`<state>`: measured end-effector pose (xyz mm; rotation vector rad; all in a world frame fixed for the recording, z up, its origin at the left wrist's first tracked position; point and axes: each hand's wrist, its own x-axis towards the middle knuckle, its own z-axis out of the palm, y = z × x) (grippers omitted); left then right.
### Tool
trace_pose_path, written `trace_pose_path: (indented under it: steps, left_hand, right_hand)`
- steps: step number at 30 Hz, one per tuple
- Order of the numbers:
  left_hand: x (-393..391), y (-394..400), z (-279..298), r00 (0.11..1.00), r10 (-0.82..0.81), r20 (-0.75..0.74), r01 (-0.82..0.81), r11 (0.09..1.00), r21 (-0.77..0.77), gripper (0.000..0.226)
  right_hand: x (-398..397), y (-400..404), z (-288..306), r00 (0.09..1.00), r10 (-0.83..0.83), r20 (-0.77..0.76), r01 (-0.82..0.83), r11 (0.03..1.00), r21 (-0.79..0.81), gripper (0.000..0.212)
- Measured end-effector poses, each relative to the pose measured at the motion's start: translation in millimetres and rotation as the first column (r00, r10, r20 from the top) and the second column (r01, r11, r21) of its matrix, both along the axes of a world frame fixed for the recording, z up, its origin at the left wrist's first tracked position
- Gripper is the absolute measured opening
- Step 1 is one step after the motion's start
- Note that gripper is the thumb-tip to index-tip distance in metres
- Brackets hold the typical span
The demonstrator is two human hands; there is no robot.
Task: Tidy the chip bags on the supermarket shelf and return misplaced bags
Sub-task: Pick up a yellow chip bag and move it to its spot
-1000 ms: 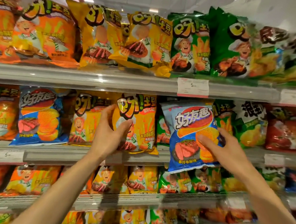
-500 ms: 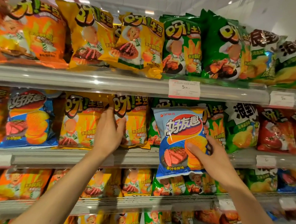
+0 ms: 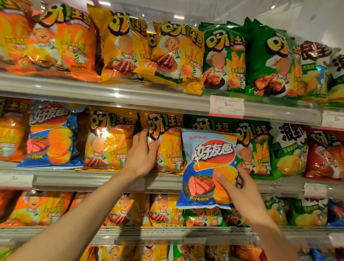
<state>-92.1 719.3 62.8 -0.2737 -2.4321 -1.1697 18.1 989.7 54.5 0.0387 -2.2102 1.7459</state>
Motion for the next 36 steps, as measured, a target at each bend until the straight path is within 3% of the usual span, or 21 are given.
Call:
trace_pose_path:
  steps: [2, 4, 8, 11, 14, 16, 18, 20, 26, 29, 31, 33, 36]
  left_hand:
    - [2.3, -4.2, -1.5, 1.000, 0.006, -0.024, -0.006, 1.000, -0.012, 0.066]
    - [7.2, -9.1, -3.6, 0.996, 0.015, -0.086, -0.015, 1.000, 0.002, 0.067]
    - [23.8, -19.4, -9.8, 0.969, 0.030, -0.246, -0.027, 0.999, 0.016, 0.061]
    - [43.7, -20.0, -13.8, 0.964, 0.017, -0.266, 0.006, 0.996, 0.084, 0.053]
    - [72.5, -9.6, -14.2, 0.980, -0.167, -0.104, 0.186, 0.960, 0.210, 0.050]
    - [90.0, -0.5, -19.4, 0.938, -0.344, 0.043, 0.316, 0.900, 0.299, 0.054]
    - [100.7, 6.2, -31.0, 0.897, -0.433, 0.092, 0.377, 0.856, 0.354, 0.056]
    - [106.4, 9.3, -47.3, 0.888, -0.448, 0.104, 0.376, 0.838, 0.397, 0.059]
    - [132.1, 30.4, -82.6, 0.896, -0.419, 0.146, 0.316, 0.833, 0.453, 0.063]
    - [143.6, 47.8, -92.6, 0.904, -0.391, 0.175, 0.283, 0.851, 0.442, 0.062]
    - [154.9, 69.6, -96.6, 0.903, -0.393, 0.177, 0.289, 0.857, 0.427, 0.060]
    - [165.6, 98.9, -98.4, 0.897, -0.404, 0.181, 0.300, 0.855, 0.424, 0.060]
    - [176.8, 154.8, -99.4, 0.882, -0.431, 0.188, 0.326, 0.849, 0.417, 0.062]
  right_hand:
    - [5.1, -4.2, 1.1, 1.000, 0.013, 0.023, -0.013, 1.000, -0.008, 0.052]
    - [10.0, -8.2, 3.4, 0.999, 0.020, 0.030, -0.019, 1.000, -0.022, 0.041]
    - [7.3, -12.9, -2.9, 0.999, 0.013, 0.043, -0.010, 0.998, -0.063, 0.059]
    - [9.9, -22.0, -4.7, 0.999, 0.027, 0.039, -0.023, 0.995, -0.099, 0.070]
    - [12.0, -35.4, -9.6, 0.999, 0.015, 0.033, -0.011, 0.994, -0.113, 0.086]
    - [14.6, -44.8, -16.7, 0.999, 0.000, 0.034, 0.004, 0.993, -0.120, 0.081]
    - [22.8, -57.6, -21.6, 0.998, 0.022, 0.064, -0.012, 0.988, -0.156, 0.061]
    - [30.4, -63.1, -35.1, 0.998, 0.006, 0.059, 0.000, 0.996, -0.091, 0.032]
    - [65.1, -47.7, -62.4, 0.988, -0.007, 0.154, 0.017, 0.998, -0.063, 0.004]
    - [81.2, -21.6, -73.8, 0.971, 0.008, 0.240, 0.018, 0.994, -0.104, 0.058]
    - [89.9, 6.3, -83.2, 0.959, 0.023, 0.282, 0.019, 0.989, -0.144, 0.076]
    - [101.4, 36.8, -86.7, 0.954, 0.034, 0.296, 0.017, 0.986, -0.168, 0.071]
    - [119.4, 90.1, -86.9, 0.958, 0.011, 0.286, 0.036, 0.987, -0.159, 0.044]
